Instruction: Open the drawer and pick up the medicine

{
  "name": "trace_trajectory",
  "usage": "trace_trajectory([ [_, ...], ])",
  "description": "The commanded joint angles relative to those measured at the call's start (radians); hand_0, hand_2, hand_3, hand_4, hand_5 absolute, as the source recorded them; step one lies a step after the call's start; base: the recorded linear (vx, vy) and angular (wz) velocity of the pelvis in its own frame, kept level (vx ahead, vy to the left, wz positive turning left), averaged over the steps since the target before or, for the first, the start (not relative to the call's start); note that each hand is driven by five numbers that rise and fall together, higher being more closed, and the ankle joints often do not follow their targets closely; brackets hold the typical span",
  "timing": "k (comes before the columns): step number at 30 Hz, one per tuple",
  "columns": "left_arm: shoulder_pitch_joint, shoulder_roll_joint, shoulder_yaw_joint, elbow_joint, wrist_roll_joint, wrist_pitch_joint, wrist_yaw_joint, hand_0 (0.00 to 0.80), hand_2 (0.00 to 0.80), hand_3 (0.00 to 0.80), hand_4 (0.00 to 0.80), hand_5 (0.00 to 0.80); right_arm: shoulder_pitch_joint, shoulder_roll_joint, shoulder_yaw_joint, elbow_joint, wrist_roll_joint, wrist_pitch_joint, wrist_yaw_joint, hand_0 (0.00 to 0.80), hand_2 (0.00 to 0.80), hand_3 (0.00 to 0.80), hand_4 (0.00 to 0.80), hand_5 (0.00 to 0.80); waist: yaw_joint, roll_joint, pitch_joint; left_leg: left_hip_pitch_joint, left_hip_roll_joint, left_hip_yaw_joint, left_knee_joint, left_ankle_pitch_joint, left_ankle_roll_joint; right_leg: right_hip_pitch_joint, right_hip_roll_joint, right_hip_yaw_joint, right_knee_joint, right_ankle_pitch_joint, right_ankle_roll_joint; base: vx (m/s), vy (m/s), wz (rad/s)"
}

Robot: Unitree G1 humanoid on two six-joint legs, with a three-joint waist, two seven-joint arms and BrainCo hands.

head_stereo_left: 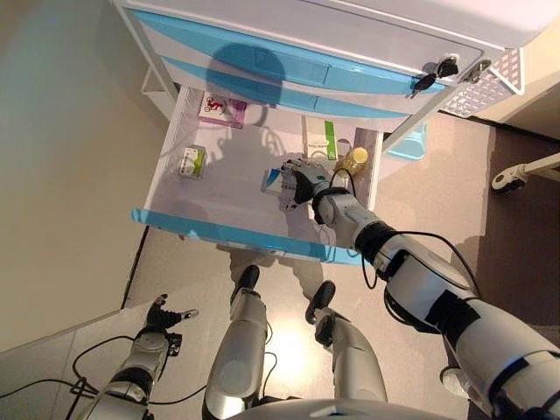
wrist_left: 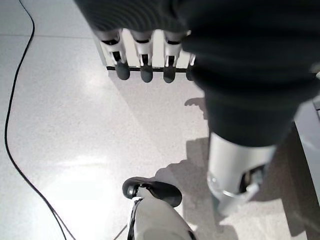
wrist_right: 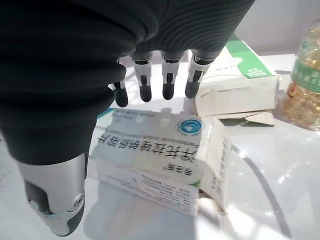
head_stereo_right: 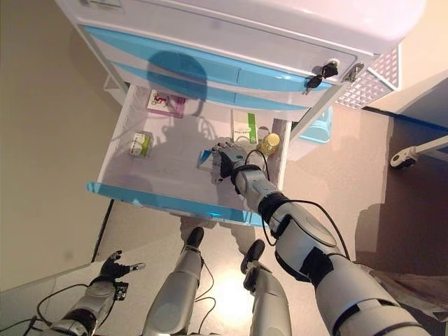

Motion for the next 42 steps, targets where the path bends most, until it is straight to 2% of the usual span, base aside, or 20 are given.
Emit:
trace_trajectory([
  [1,-0.019,0.009,-0.022,0.019,-0.040,-0.009,0.012,0.000,0.000,0.000,0.000,0.000,-0.119,0.001,-0.061,0.041,0.037,0.001,-0.033,0.000,0.000,0.000,0.000,0.000,0.014,0.002,0.037,-0.030,-0.092,0.002,-0.095,0.120,0.086,0.040,0.001,0.014,0.034,-0.035,0.057,0.000,0.000,0.00],
  [25,-0.016,0.000,-0.030,-0.003,-0.060,-0.017,0.025,0.000,0.000,0.000,0.000,0.000,-0.121,0.025,-0.062,0.068,0.020,0.008,-0.042,0.000,0.000,0.000,0.000,0.000,0.022,0.024,0.063,-0.063,-0.101,0.004,-0.086,0.125,0.090,0.017,-0.003,0.010,0.033,-0.028,0.058,0.000,0.000,0.00],
  [26,-0.015,0.000,-0.030,-0.007,-0.062,-0.018,0.026,0.000,0.000,0.000,0.000,0.000,-0.121,0.023,-0.061,0.068,0.017,0.010,-0.043,0.314,0.314,0.314,0.314,0.314,0.022,0.026,0.064,-0.063,-0.102,0.004,-0.086,0.125,0.090,0.015,-0.003,0.010,0.034,-0.028,0.058,0.000,0.000,0.00],
  [27,-0.016,-0.002,-0.030,-0.005,-0.064,-0.018,0.026,0.000,0.000,0.000,0.000,0.000,-0.119,0.020,-0.060,0.069,0.007,0.013,-0.046,0.530,0.530,0.530,0.530,0.530,0.021,0.028,0.065,-0.066,-0.101,0.007,-0.086,0.126,0.090,0.012,-0.003,0.011,0.035,-0.027,0.058,0.000,0.000,0.00],
  [28,-0.015,-0.002,-0.031,-0.006,-0.066,-0.018,0.027,0.000,0.000,0.000,0.000,0.000,-0.119,0.020,-0.060,0.067,0.004,0.014,-0.045,0.722,0.722,0.722,0.722,0.722,0.021,0.029,0.065,-0.066,-0.102,0.008,-0.087,0.126,0.090,0.011,-0.003,0.012,0.034,-0.027,0.059,0.000,0.000,0.00],
  [29,-0.016,-0.004,-0.031,-0.007,-0.065,-0.019,0.027,0.000,0.000,0.000,0.000,0.000,-0.118,0.018,-0.060,0.067,0.001,0.014,-0.048,0.800,0.800,0.800,0.800,0.800,0.020,0.030,0.067,-0.068,-0.102,0.007,-0.087,0.126,0.090,0.010,-0.004,0.013,0.034,-0.027,0.059,0.000,0.000,0.00],
  [42,-0.012,-0.016,-0.031,-0.017,-0.071,-0.025,0.026,0.000,0.000,0.000,0.000,0.000,-0.095,0.012,-0.060,0.061,-0.032,0.016,-0.053,0.800,0.800,0.800,0.800,0.800,0.013,0.042,0.071,-0.077,-0.106,0.009,-0.084,0.126,0.091,-0.003,-0.007,0.014,0.040,-0.024,0.061,0.000,0.001,0.00],
])
